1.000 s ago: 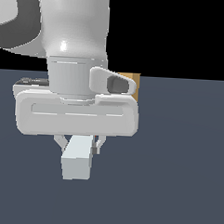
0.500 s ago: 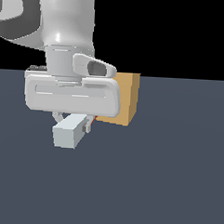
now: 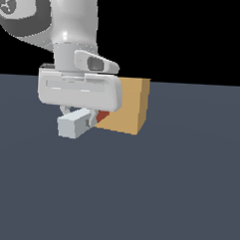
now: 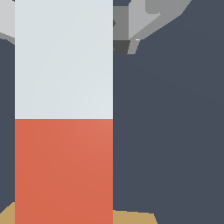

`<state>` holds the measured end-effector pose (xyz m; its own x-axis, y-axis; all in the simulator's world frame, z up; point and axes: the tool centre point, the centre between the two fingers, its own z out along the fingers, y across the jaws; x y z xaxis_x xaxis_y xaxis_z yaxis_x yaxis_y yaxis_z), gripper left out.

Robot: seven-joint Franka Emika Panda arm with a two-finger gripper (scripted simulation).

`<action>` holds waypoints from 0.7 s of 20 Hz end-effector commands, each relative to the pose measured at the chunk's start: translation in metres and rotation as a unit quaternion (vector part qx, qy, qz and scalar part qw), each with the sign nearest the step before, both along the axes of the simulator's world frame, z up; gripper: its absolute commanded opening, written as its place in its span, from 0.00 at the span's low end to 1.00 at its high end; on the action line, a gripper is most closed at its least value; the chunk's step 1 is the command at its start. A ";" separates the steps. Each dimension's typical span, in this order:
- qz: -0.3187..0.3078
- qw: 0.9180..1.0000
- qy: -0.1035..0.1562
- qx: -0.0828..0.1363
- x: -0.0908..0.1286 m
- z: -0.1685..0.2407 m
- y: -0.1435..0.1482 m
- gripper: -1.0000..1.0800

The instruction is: Insert the peg into the horizontal hole in a box.

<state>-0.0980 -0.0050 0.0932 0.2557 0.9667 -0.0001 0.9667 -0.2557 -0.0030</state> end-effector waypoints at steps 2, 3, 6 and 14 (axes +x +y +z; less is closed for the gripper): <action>-0.019 1.000 -0.002 0.000 -0.001 0.005 0.011 0.00; -0.023 1.000 -0.002 0.000 -0.001 0.006 0.014 0.00; -0.032 0.999 -0.001 0.000 -0.002 0.008 0.020 0.00; -0.041 0.999 -0.001 0.000 -0.002 0.010 0.026 0.00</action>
